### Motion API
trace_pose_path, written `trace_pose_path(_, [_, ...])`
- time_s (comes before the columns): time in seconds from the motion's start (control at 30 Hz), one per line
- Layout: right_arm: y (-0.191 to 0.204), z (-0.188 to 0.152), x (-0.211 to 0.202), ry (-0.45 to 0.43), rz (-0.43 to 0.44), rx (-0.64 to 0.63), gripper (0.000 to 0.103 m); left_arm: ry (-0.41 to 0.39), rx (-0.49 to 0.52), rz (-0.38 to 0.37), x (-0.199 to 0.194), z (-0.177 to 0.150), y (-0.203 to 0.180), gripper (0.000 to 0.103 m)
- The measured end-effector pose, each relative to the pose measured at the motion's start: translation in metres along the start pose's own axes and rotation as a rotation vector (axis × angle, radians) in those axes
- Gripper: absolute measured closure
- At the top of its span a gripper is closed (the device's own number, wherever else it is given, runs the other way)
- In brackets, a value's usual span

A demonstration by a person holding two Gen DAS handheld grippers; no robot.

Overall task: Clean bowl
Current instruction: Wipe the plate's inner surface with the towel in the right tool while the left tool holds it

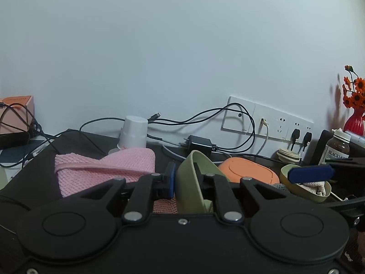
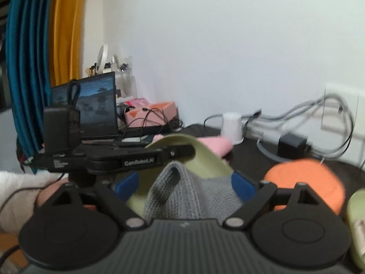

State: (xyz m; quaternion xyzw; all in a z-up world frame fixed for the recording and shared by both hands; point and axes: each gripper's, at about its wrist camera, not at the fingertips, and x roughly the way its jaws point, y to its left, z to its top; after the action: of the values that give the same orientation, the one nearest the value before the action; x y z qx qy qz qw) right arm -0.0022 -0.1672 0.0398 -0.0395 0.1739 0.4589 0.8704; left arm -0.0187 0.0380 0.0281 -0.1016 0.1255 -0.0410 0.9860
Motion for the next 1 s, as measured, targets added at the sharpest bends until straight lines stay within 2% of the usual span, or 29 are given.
trace_pose_path(0.07, [-0.003,0.0,0.003,0.025,0.012,0.027,0.014,-0.005,0.003,-0.002,-0.001,0.0,-0.001,0.09])
trace_pose_path(0.13, [-0.005,-0.004,0.015,0.088,0.03,0.051,0.014,-0.013,0.009,-0.007,-0.003,0.001,-0.003,0.09])
trace_pose_path(0.2, [-0.002,-0.009,0.027,0.143,0.007,0.036,0.014,-0.023,0.019,-0.013,-0.005,0.001,-0.005,0.09])
trace_pose_path(0.37, [-0.001,-0.017,0.042,0.168,-0.019,0.056,0.017,-0.049,0.056,-0.052,-0.013,0.002,-0.015,0.09])
trace_pose_path(0.43, [-0.003,-0.017,0.042,0.159,-0.02,0.075,0.022,-0.064,0.072,-0.078,-0.016,0.002,-0.02,0.09])
trace_pose_path(0.5, [-0.007,-0.017,0.041,0.141,-0.013,0.116,0.045,-0.087,0.097,-0.092,-0.02,0.002,-0.024,0.09])
trace_pose_path(0.6, [-0.017,-0.017,0.039,0.125,0.017,0.196,0.055,-0.094,0.099,-0.098,-0.022,0.002,-0.026,0.09])
trace_pose_path(0.7, [-0.019,-0.018,0.04,0.122,0.02,0.211,0.066,-0.088,0.083,-0.091,-0.019,0.002,-0.023,0.09])
trace_pose_path(0.87, [-0.01,-0.017,0.038,0.095,0.066,0.191,0.074,-0.095,0.084,-0.099,-0.021,0.003,-0.023,0.09])
trace_pose_path(1.0, [-0.003,-0.014,0.028,0.006,0.132,0.176,0.081,-0.113,0.101,-0.113,-0.026,0.002,-0.028,0.09])
